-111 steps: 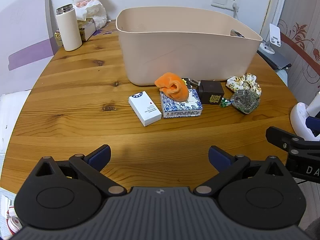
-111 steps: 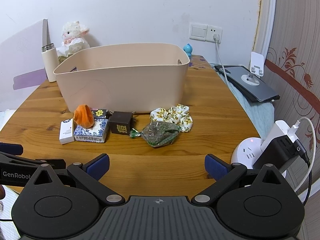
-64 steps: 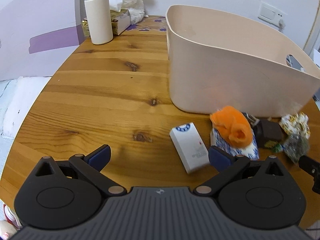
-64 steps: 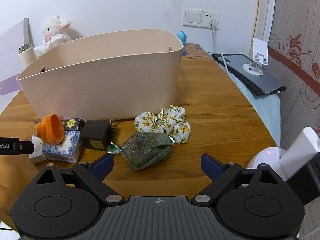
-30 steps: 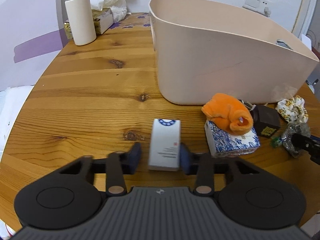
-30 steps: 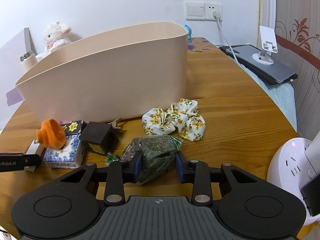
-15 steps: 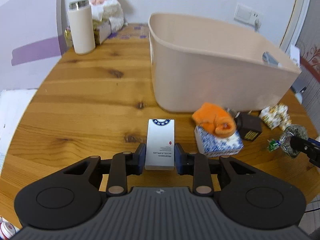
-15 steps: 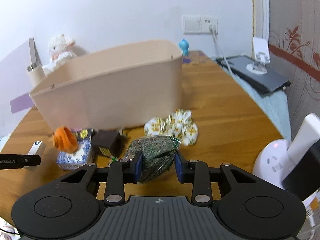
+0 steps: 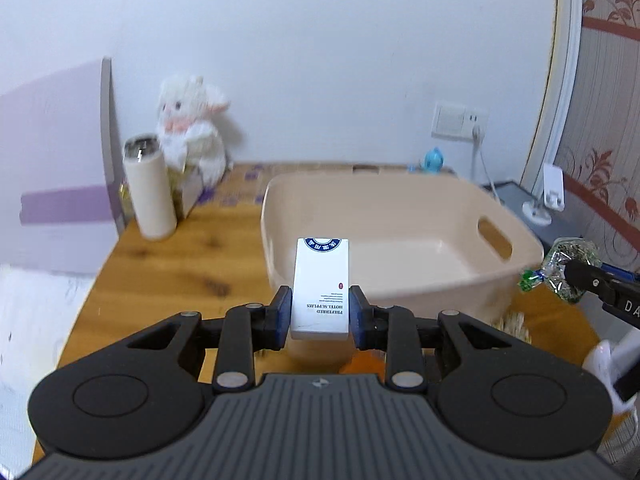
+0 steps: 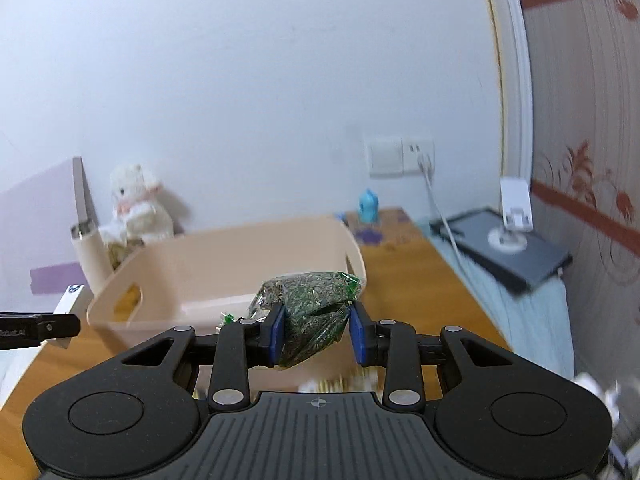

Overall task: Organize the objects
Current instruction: 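Carry both items into the beige basket and open both tools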

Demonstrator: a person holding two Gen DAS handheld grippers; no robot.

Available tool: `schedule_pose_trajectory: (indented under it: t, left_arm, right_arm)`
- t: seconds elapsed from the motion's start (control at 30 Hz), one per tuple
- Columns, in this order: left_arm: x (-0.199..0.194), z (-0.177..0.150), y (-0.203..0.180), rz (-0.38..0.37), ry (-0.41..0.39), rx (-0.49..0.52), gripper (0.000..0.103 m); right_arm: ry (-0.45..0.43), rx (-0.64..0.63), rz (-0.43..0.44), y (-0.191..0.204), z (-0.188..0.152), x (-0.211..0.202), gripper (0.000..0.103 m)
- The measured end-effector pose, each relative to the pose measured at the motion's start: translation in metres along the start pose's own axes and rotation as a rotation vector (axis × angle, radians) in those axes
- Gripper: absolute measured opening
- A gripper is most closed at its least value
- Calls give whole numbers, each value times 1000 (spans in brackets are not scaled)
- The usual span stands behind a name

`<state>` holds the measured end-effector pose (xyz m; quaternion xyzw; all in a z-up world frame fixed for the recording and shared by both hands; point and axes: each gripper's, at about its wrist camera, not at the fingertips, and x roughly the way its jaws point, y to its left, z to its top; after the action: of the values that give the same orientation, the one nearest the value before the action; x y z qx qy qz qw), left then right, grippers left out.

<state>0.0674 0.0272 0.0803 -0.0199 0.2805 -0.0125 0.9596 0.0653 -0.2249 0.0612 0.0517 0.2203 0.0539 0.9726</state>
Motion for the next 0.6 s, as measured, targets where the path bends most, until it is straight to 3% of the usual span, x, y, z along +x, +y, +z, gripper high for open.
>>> schedule_pose_trajectory:
  t: [0.3,0.6]
  left_arm:
    - [52,35,-36,27,0,57,32]
    - [122,35,-51,54,121,66,32]
  right_arm:
    - [-15,-25,5,9,35,45,31]
    - [94,-75,10,22,29,92,31]
